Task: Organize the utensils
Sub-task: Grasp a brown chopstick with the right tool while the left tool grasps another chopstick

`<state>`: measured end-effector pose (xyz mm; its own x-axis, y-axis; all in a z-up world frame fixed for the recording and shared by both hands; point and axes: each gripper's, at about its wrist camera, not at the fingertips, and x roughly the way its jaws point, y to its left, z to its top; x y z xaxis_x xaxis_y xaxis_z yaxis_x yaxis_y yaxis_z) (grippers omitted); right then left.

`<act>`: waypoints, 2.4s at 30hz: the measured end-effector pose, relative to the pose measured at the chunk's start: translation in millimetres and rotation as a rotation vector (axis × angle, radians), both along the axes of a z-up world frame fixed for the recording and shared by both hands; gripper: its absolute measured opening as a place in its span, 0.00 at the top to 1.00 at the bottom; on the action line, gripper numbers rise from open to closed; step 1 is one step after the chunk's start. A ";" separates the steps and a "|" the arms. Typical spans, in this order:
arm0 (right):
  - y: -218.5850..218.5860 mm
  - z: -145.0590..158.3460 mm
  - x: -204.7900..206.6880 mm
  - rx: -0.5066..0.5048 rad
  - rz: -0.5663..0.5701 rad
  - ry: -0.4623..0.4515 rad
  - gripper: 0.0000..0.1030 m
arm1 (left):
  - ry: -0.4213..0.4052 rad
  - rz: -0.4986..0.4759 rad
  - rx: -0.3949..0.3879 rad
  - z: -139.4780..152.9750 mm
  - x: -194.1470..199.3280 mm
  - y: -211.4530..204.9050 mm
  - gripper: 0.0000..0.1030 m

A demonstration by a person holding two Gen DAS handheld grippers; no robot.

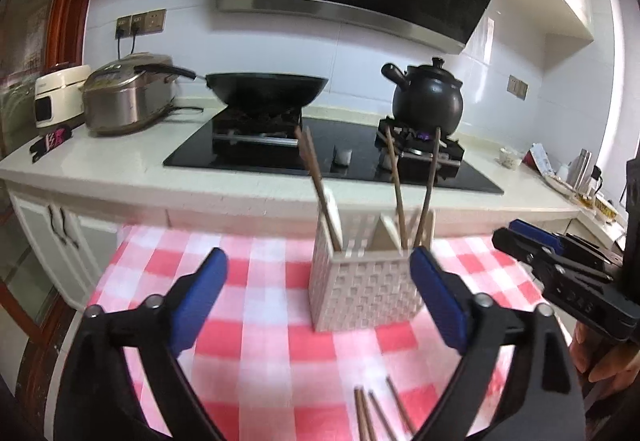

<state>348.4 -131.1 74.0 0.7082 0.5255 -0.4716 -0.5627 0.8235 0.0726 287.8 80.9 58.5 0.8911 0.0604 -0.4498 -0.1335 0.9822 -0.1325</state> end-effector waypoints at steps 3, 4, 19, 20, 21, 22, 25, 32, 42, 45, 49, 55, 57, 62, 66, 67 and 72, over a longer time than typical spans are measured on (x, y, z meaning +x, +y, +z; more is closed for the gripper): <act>-5.9 -14.8 -22.1 0.003 0.006 0.012 0.57 | 0.024 -0.003 0.013 -18.4 -22.6 -7.4 0.08; -8.5 -21.4 -31.0 0.005 0.006 0.019 0.57 | 0.032 -0.004 0.015 -24.4 -28.5 -9.6 0.08; -34.3 -74.3 -88.7 0.041 -0.014 0.118 0.40 | 0.103 -0.011 -0.006 -85.8 -92.5 -30.2 0.05; -35.7 -76.7 -89.6 0.040 -0.016 0.124 0.39 | 0.110 -0.013 -0.020 -91.0 -94.8 -30.4 0.05; -36.4 -79.6 -90.7 0.039 -0.018 0.129 0.39 | 0.115 -0.013 -0.026 -94.1 -95.7 -30.5 0.05; -37.1 -83.2 -91.4 0.039 -0.021 0.137 0.39 | 0.119 -0.014 -0.029 -97.7 -96.4 -31.0 0.05; -36.1 -93.3 -91.3 0.034 -0.022 0.162 0.39 | 0.128 -0.011 -0.019 -107.8 -100.3 -33.7 0.05; -20.5 -120.1 -89.4 -0.030 -0.012 0.220 0.39 | 0.168 0.001 -0.003 -121.4 -102.2 -34.0 0.05; 11.3 -141.4 -81.9 -0.145 0.001 0.253 0.47 | 0.204 -0.004 0.012 -132.0 -103.6 -31.5 0.05; 17.8 -146.0 -77.5 -0.174 0.000 0.270 0.51 | 0.213 0.002 -0.002 -136.5 -102.6 -27.4 0.05; 25.4 -150.0 -72.3 -0.208 -0.007 0.284 0.54 | 0.217 0.006 -0.020 -138.5 -102.6 -23.1 0.05; 36.4 -156.1 -66.4 -0.256 -0.006 0.305 0.58 | 0.224 0.008 -0.020 -139.2 -101.7 -22.2 0.05; 40.1 -156.4 -65.5 -0.269 -0.005 0.299 0.59 | 0.230 0.010 -0.020 -139.5 -101.4 -22.6 0.05; 48.4 -156.5 -63.7 -0.290 0.001 0.287 0.60 | 0.239 0.006 -0.012 -140.6 -100.8 -24.2 0.05; 53.9 -155.8 -64.6 -0.304 0.020 0.275 0.73 | 0.250 0.008 -0.009 -142.4 -99.7 -24.9 0.05; 54.5 -155.8 -65.2 -0.305 0.022 0.273 0.77 | 0.253 0.010 -0.008 -142.7 -99.3 -24.9 0.05; 46.3 -155.4 -67.5 -0.299 0.010 0.271 0.92 | 0.283 0.011 -0.004 -146.2 -96.2 -26.9 0.05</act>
